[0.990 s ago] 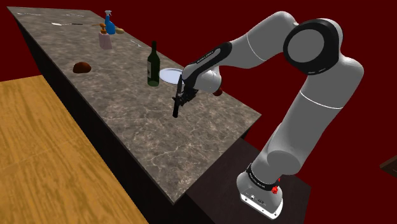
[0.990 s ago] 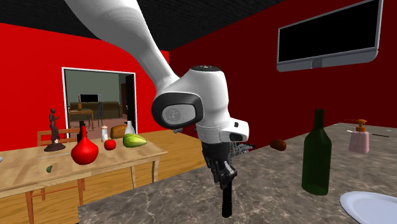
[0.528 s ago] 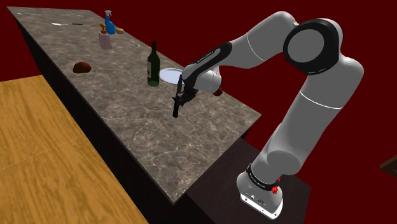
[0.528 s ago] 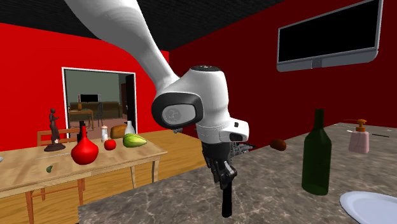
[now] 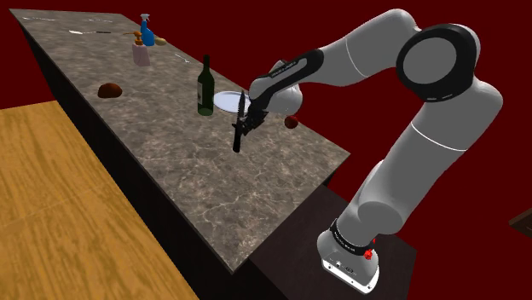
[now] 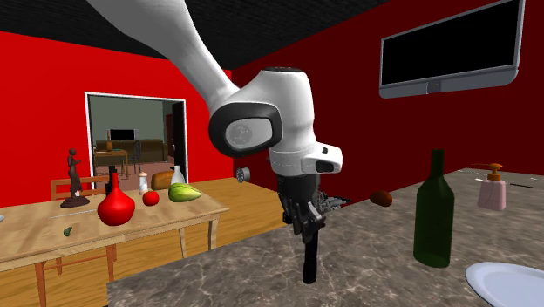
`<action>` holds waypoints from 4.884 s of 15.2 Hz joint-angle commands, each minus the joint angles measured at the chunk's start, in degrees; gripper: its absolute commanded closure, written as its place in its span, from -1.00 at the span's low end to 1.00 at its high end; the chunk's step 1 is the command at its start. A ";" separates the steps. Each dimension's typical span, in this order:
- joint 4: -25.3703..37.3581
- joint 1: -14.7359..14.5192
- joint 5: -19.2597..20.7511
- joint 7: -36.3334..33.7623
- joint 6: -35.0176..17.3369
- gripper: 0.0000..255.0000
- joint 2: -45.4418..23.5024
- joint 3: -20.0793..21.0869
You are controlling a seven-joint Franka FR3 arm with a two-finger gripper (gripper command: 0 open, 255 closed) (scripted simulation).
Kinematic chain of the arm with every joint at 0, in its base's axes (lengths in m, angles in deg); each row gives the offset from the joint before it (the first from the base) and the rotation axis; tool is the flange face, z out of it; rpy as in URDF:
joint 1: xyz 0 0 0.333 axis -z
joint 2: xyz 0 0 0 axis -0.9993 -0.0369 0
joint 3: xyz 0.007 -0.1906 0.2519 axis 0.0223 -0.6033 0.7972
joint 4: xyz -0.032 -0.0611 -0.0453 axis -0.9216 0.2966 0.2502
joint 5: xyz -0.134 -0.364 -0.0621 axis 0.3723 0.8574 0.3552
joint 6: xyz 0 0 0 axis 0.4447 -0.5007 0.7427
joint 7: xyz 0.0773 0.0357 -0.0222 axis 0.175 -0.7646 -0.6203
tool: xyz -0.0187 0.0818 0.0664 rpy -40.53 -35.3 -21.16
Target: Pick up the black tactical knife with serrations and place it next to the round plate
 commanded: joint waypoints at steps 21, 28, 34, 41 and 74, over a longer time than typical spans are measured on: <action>6.14 2.01 11.80 -11.25 16.02 1.00 11.02 0.47; 9.52 2.46 13.50 -13.19 21.34 1.00 13.14 0.74; 12.88 2.73 14.56 -14.56 25.89 1.00 14.44 0.93; 17.35 2.93 15.46 -15.89 31.17 1.00 15.37 1.07; 34.83 5.49 11.18 -7.15 36.28 1.00 0.88 -4.24</action>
